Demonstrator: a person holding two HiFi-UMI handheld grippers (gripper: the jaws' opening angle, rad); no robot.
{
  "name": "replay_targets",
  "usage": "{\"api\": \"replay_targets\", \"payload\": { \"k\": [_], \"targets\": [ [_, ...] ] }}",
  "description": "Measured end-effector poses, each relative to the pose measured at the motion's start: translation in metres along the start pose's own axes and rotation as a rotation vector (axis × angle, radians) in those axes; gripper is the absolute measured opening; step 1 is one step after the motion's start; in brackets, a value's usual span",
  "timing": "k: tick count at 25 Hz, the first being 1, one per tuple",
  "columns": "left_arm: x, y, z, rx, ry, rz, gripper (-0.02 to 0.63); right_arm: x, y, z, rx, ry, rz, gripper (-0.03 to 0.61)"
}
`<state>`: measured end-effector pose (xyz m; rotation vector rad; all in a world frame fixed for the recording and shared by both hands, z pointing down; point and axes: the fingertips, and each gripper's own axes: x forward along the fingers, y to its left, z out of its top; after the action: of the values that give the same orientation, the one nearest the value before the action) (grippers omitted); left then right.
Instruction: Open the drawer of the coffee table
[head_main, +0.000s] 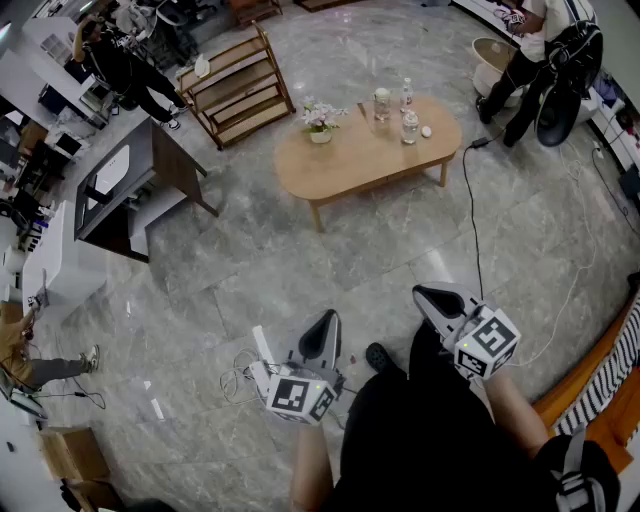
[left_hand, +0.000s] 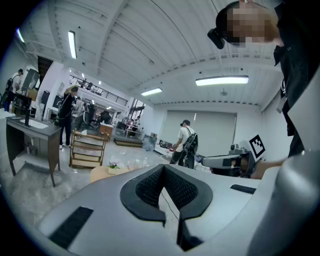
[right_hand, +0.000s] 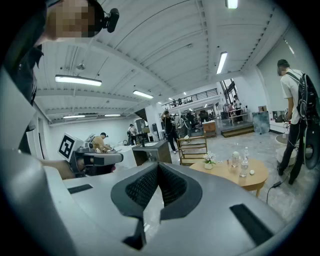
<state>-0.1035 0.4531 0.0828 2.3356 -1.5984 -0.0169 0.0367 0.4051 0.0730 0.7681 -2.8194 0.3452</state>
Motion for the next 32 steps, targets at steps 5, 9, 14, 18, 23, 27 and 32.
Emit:
{"api": "replay_targets", "payload": {
  "k": [5, 9, 14, 18, 23, 27, 32],
  "targets": [
    [-0.002, -0.002, -0.007, -0.015, 0.02, -0.018, 0.011, 0.006, 0.006, 0.003, -0.01, -0.001, 0.0, 0.012],
    [-0.004, -0.007, -0.013, -0.016, 0.035, -0.031, 0.011, 0.008, 0.013, 0.0, -0.017, 0.012, 0.012, 0.012],
    [-0.005, -0.008, -0.019, -0.024, 0.044, -0.038, 0.011, 0.012, 0.019, -0.007, -0.028, 0.041, 0.023, 0.012],
    [-0.003, -0.012, -0.02, -0.03, 0.055, -0.05, 0.011, 0.012, 0.02, -0.006, -0.015, 0.048, 0.042, 0.012],
    [0.004, -0.016, -0.022, -0.027, 0.071, -0.064, 0.011, 0.011, 0.017, 0.002, 0.026, 0.0, 0.061, 0.012],
    [0.016, -0.02, -0.025, -0.033, 0.082, -0.086, 0.011, 0.009, 0.003, -0.002, 0.038, 0.002, 0.024, 0.012],
    [0.041, -0.026, -0.037, -0.066, 0.125, -0.115, 0.011, -0.002, -0.02, -0.011, 0.119, 0.0, -0.019, 0.012]
  ]
}}
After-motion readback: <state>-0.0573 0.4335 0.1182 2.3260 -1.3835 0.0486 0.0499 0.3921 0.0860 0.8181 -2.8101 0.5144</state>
